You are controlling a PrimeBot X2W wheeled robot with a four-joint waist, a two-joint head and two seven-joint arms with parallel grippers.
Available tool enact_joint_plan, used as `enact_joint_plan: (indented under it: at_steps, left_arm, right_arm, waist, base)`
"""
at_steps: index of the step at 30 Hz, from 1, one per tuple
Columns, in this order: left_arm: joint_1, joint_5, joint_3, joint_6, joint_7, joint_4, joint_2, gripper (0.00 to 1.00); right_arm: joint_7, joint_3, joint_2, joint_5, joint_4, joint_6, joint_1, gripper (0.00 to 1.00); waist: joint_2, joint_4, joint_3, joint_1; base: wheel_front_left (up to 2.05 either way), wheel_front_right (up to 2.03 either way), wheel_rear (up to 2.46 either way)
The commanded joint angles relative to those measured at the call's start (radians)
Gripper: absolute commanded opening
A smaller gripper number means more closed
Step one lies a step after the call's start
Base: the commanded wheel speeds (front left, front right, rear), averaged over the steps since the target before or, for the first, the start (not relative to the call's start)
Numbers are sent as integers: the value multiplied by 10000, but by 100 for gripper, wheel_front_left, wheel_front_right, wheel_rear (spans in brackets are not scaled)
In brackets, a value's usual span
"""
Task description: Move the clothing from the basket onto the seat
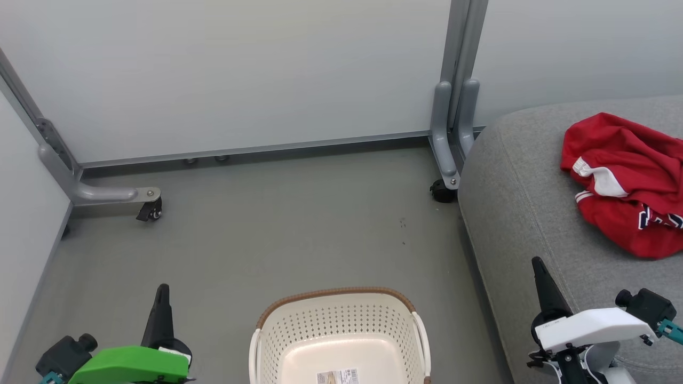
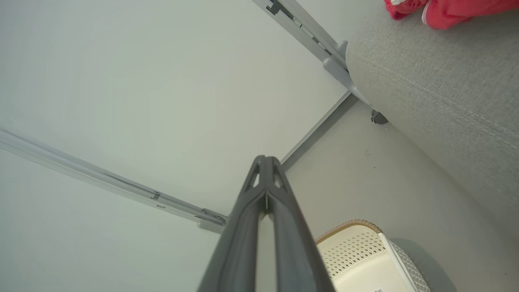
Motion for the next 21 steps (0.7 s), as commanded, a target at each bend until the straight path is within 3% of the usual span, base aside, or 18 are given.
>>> enact_joint_plan:
  at_steps: [1,21]
  left_arm:
    - [-306,-329,104,-73,69,-60,68,0]
    - [-731,-2374,442,-239,615,136,71,0]
  right_arm:
    - [65,-75,-56,321,-63,-3,-245,0]
    - [605,-422,-63,2516,53,-2,-547,0]
  waist:
    - [0,5,17,0]
    - [0,53,233,0]
  base:
    - [0,0,0]
    - [0,0,0]
